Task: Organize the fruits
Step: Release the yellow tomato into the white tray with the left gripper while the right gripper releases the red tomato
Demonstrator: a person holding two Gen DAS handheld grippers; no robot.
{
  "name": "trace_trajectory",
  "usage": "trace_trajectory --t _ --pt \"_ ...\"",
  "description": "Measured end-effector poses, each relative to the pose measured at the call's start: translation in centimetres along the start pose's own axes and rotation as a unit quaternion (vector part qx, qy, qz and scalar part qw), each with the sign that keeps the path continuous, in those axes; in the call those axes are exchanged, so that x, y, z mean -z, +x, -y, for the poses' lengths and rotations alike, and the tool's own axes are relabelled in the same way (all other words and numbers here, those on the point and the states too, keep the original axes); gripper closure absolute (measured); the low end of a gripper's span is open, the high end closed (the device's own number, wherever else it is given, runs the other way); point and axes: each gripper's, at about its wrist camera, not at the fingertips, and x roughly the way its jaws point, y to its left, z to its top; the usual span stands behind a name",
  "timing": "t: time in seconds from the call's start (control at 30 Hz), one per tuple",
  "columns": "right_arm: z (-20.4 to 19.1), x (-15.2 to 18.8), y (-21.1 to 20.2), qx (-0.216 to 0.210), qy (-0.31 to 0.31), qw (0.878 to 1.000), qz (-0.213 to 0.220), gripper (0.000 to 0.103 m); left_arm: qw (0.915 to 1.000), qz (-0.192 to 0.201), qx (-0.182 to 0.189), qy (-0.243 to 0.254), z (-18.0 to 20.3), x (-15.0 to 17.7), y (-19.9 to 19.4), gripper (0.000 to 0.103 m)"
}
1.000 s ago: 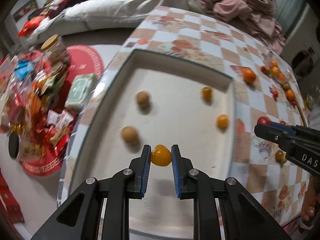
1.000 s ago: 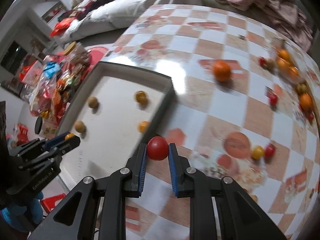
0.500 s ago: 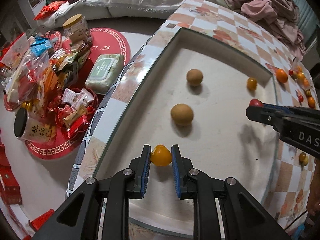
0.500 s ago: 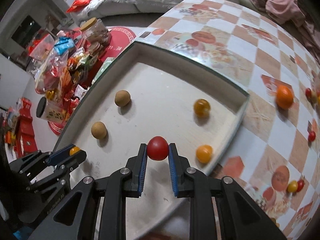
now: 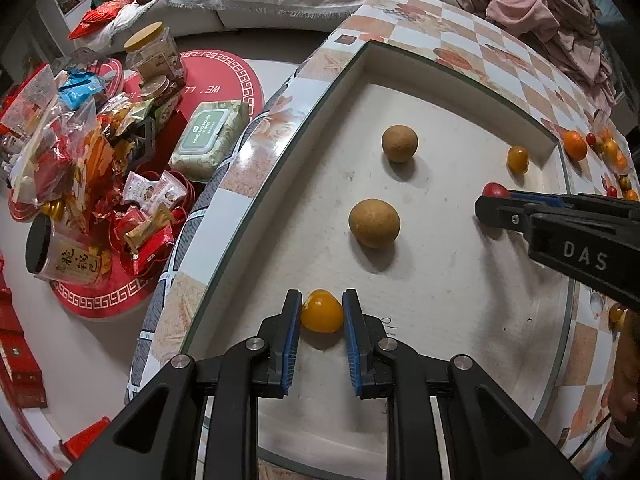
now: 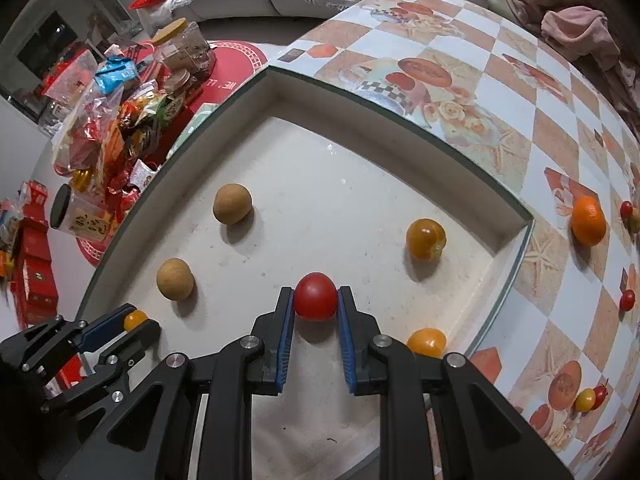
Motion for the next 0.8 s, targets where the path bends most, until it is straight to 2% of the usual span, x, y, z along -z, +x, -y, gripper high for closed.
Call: trace_trajectory --t 0.3,0.37,0.4,0.43,0.6,0.7,0.73,0.77,0.8 --pt "-1.0 0.2 0.1 0.02 -0.031 0.999 0.005 0.077 0.9996 0.008 -0.017 0.02 0.6 0.2 0.0 0.08" --pt "-0.9 0.1 0.0 0.005 -0.026 1.0 0.004 0.068 0.9996 0.006 -0.017 0.022 0.5 0.1 0.0 0.079" --pt "-0.9 0.0 0.1 0.003 -0.022 1.0 0.002 0.054 0.9996 0.005 -0.016 0.023 0.5 0.1 0.0 0.079" --pt "-0.7 0.0 0.1 0.004 -0.019 1.0 0.003 0.044 0.9996 0.004 -0.015 0.023 0.5 0.1 0.0 0.079" --pt "0.0 0.2 -0.5 -0.007 -0.008 1.0 0.009 0.043 0.9993 0.0 -0.018 0.034 0.6 -0.1 0.1 0.079" --pt "0.4 0.1 -1.4 -0.018 0.003 1.0 0.019 0.034 0.9992 -0.001 -0.016 0.035 0.6 -0.1 0.1 0.079" --pt "0.6 0.1 -1.8 -0.023 0.007 0.999 0.023 0.032 0.9992 -0.002 -0.015 0.036 0.6 -0.1 0.1 0.07" --pt "0.7 0.1 -2.1 -0.025 0.01 0.999 0.026 0.031 0.9993 -0.002 -0.012 0.036 0.6 -0.1 0.0 0.054" --pt "0.8 0.1 -2.3 -0.027 0.012 0.999 0.029 0.03 0.9994 0.005 -0.01 0.033 0.5 -0.1 -0.2 0.021"
